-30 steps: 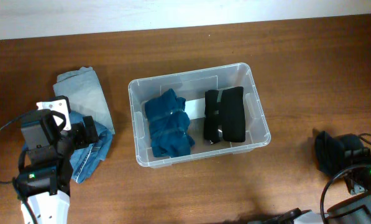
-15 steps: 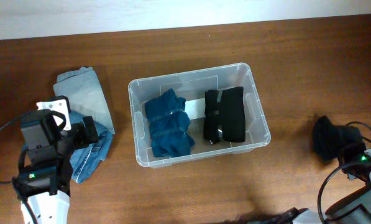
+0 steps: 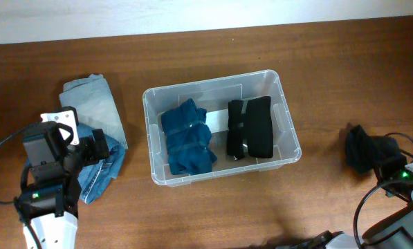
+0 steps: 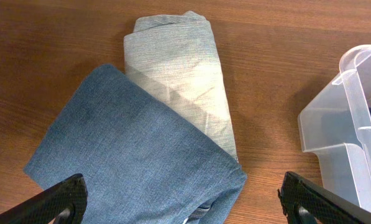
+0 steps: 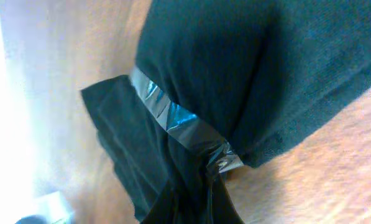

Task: Pack container
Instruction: 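Grasp the second black garment on the right with the right gripper, then lower the second black garment onto the black one in the box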

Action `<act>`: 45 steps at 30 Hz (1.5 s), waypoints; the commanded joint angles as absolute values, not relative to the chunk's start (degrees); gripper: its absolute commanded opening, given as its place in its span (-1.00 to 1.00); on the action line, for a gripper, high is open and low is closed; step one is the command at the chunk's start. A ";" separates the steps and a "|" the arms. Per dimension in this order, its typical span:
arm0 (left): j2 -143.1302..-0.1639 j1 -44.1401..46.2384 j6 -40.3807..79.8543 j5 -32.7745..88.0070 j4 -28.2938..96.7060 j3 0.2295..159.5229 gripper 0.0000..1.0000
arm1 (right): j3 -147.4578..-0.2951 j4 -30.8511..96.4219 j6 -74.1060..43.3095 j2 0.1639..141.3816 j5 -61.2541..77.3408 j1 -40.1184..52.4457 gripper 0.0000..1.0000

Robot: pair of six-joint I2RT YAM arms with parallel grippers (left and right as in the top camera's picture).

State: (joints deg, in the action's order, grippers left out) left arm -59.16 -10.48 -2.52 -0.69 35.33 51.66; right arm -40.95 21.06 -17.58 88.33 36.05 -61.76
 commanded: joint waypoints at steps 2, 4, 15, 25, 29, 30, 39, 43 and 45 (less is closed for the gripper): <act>-59.31 -10.83 -1.98 -0.89 35.14 52.82 0.99 | -44.27 23.64 -16.38 87.99 44.84 -59.88 -0.92; -59.31 -10.83 -1.98 -0.86 35.14 52.82 0.99 | -47.29 27.22 -14.63 87.13 45.54 -57.52 -0.92; -59.31 -10.83 -1.98 -0.86 35.16 52.82 0.99 | -73.36 46.37 -4.27 78.76 45.74 -36.14 -0.92; -59.31 -10.83 -1.96 -0.84 35.18 52.82 0.99 | -83.81 54.26 9.54 78.37 39.72 -3.75 -0.92; -59.31 -10.83 -1.98 -0.86 35.18 52.82 0.99 | -83.79 54.46 9.56 83.79 34.61 9.43 -0.92; -59.31 -10.83 -1.98 -0.86 35.20 52.82 0.99 | -83.79 54.26 8.51 85.32 33.67 11.29 -0.92; -59.31 -10.83 -1.98 -0.86 35.18 52.82 0.99 | -83.79 52.31 3.55 99.00 32.69 15.42 -0.91; -59.31 -10.83 -1.98 -0.86 35.18 52.82 0.99 | -83.79 51.94 3.57 102.78 32.36 15.35 -0.91; -59.31 -10.83 -1.98 -0.89 35.18 52.82 0.99 | -83.81 51.35 4.03 103.18 31.99 15.35 -0.92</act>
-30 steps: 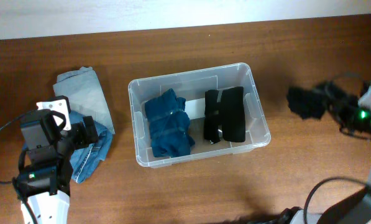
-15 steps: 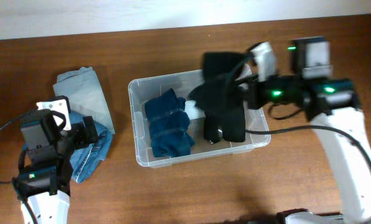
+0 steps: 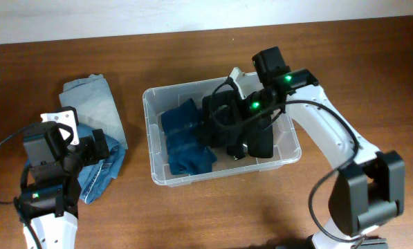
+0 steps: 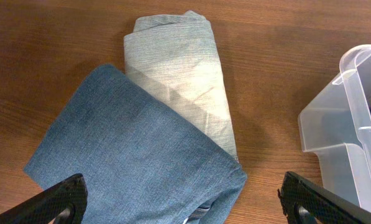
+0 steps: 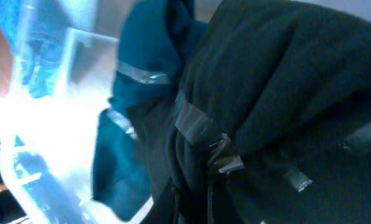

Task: Pack container
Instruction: 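Lower the second black garment onto the black one in the box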

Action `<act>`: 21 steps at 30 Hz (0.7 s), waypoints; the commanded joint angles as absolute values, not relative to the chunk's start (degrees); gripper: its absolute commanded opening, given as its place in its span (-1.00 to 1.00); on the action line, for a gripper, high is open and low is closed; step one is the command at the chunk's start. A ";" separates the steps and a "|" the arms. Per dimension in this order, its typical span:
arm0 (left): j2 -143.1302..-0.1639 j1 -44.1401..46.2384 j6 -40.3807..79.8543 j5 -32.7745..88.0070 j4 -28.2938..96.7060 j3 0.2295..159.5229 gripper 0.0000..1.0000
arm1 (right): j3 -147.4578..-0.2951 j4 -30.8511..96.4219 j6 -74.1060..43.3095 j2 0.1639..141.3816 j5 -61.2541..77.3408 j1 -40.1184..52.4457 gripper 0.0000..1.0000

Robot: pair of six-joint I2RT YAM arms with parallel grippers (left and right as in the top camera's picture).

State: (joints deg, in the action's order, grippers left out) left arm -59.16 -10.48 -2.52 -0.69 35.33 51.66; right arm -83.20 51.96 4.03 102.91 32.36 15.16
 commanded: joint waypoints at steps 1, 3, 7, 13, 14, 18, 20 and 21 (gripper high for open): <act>-59.31 -10.83 -1.98 -0.86 35.18 52.82 0.99 | -83.81 51.24 4.25 103.13 31.53 15.35 -0.60; -59.31 -10.83 -1.98 -0.86 35.18 52.82 0.99 | -83.90 51.66 4.34 102.76 31.00 15.35 0.93; -59.31 -10.83 -1.98 -0.89 35.16 52.82 0.99 | -85.08 53.23 4.45 100.51 29.54 15.38 0.97; -59.31 -10.83 -1.96 -0.86 35.16 52.82 0.99 | -90.78 56.71 7.03 95.81 23.51 15.49 0.97; -59.31 -10.83 -1.96 -0.86 35.18 52.82 0.99 | -91.18 56.84 7.66 95.48 23.46 15.70 0.97; -59.31 -10.83 -1.98 -0.84 35.18 52.82 0.99 | -90.37 57.45 8.88 96.38 23.42 17.10 0.29; -59.31 -10.83 -1.98 -0.84 35.20 52.82 0.99 | -88.82 57.41 9.28 97.56 23.18 18.33 -0.36; -59.31 -10.83 -1.96 -0.84 35.18 52.82 0.99 | -87.68 57.23 9.23 98.54 22.44 19.16 -0.53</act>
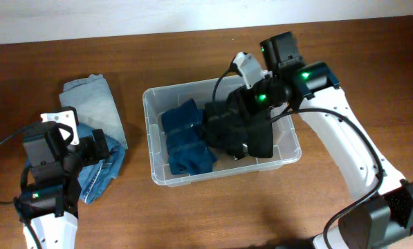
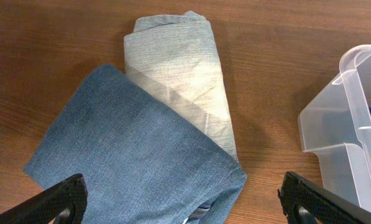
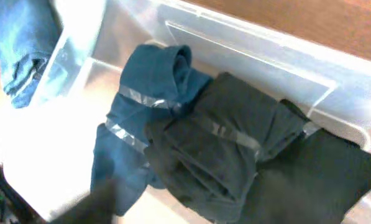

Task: Pack container
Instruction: 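Lower the second black garment onto the black one in the box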

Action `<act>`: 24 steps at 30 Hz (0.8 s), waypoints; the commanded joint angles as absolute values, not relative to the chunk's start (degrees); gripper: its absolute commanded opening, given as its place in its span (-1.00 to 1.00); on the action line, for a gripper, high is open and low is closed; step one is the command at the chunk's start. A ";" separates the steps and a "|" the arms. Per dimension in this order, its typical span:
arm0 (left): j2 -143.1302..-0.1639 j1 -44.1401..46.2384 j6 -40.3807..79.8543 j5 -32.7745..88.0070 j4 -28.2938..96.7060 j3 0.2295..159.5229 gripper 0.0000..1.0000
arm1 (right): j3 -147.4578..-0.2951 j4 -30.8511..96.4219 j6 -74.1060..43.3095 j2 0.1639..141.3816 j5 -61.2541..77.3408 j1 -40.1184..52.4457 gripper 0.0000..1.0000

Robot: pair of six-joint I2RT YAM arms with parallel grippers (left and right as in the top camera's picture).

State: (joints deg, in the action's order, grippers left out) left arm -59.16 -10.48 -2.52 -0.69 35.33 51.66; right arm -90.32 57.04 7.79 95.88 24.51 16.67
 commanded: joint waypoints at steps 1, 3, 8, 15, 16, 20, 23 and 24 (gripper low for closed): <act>-59.31 -10.83 -1.96 -0.84 35.20 52.82 0.99 | -86.74 57.01 9.23 99.39 21.69 19.77 -0.58; -59.31 -10.83 -1.96 -0.84 35.20 52.82 0.99 | -84.36 56.12 9.21 101.51 20.18 20.93 -0.58; -59.31 -10.83 -1.96 -0.84 35.24 52.82 0.99 | -79.48 52.99 9.21 107.04 19.62 21.34 -0.58; -59.31 -10.81 -1.98 -0.84 35.27 52.82 0.99 | -80.16 53.19 9.23 109.84 19.66 21.37 -0.58; -59.31 -10.83 -1.96 -0.84 35.24 52.80 0.99 | -80.88 53.54 9.23 109.60 19.66 21.39 -0.58; -59.31 -10.83 -1.98 -0.86 35.22 52.82 0.99 | -87.88 58.76 10.55 107.55 20.08 21.43 -0.59; -59.31 -10.83 -1.98 -0.86 35.16 52.80 0.98 | -95.29 63.51 11.66 105.01 20.08 21.47 -0.46; -59.31 -10.83 -1.98 -0.86 35.07 52.82 0.99 | -98.19 64.93 11.81 104.03 20.05 21.45 -0.34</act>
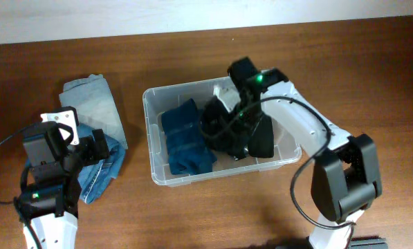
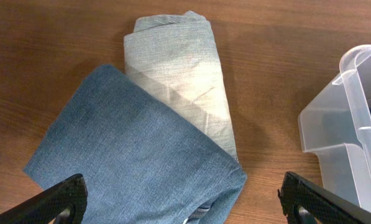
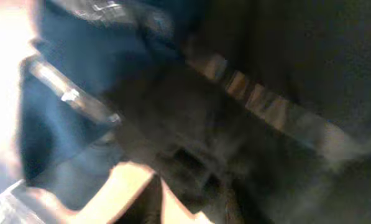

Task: Pack container
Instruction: 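Lower the second black garment onto the black one in the box, then grasp the dark blue denim with the left gripper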

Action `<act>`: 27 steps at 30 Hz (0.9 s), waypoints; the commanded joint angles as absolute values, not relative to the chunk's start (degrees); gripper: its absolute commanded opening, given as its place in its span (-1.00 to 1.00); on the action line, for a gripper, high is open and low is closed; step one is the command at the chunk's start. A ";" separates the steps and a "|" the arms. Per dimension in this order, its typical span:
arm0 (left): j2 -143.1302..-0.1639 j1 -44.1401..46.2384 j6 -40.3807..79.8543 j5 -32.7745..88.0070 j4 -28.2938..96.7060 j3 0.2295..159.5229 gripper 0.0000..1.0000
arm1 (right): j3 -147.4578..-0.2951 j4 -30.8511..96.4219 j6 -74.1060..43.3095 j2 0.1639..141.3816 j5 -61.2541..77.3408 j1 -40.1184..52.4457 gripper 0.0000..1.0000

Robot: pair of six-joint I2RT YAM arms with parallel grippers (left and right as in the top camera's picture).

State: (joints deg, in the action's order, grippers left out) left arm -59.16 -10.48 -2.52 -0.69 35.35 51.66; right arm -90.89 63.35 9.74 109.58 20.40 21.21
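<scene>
A clear plastic container [image 1: 148, 124] stands mid-table. In it lie a taped blue bundle [image 1: 185, 142], a black bundle [image 1: 263, 138] at the right wall, and a second taped black bundle [image 1: 216, 128] between them. My right gripper [image 1: 235, 119] reaches down into the container onto that middle bundle. The right wrist view is blurred, filled with dark cloth [image 3: 284, 93], and does not show how the jaws stand. My left gripper [image 2: 184, 208] hangs open over folded blue denim [image 2: 135, 162], beside rolled pale denim [image 2: 179, 81].
The two denim pieces lie on the wooden table left of the container, whose corner [image 2: 340, 130] shows at the right of the left wrist view. A pale wall edge runs along the table's far side.
My right gripper was raised over the container with the black bundle lying below it. Now it is down inside the container, right on that bundle. The left arm has not moved.
My right gripper was shut on a taped black bundle on the table at the far right. Then it held the bundle over the container's middle. Then the bundle lay in the container with the gripper above it. Now the gripper is low on the bundle.
</scene>
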 commanded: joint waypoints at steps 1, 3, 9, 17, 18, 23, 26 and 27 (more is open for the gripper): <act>-59.31 -10.83 -1.98 -0.86 34.94 52.82 0.99 | -101.12 66.17 11.79 103.02 20.03 21.30 -0.16; -59.29 -10.83 -1.98 -0.89 35.51 52.82 0.99 | -105.06 67.53 11.79 101.54 19.75 20.80 0.57; -59.31 -15.84 6.98 -3.55 42.13 52.82 0.99 | -107.72 71.33 11.79 99.18 19.62 16.91 0.97; -60.53 -33.93 22.52 0.54 47.07 51.00 0.99 | -103.72 74.56 11.79 99.81 19.42 11.70 0.98; -61.43 -35.35 22.50 2.04 46.57 50.30 0.99 | -103.44 74.56 11.79 99.81 19.42 11.53 0.97; -68.90 -39.72 22.46 6.85 42.65 46.39 0.99 | -103.26 74.56 11.81 99.81 19.38 11.55 0.97; -75.09 -41.45 18.26 12.14 37.50 44.73 0.99 | -103.26 74.59 11.81 99.81 19.38 11.53 0.98; -77.45 -41.69 16.16 14.39 36.10 44.69 0.99 | -103.26 74.56 11.81 99.81 19.38 11.53 0.97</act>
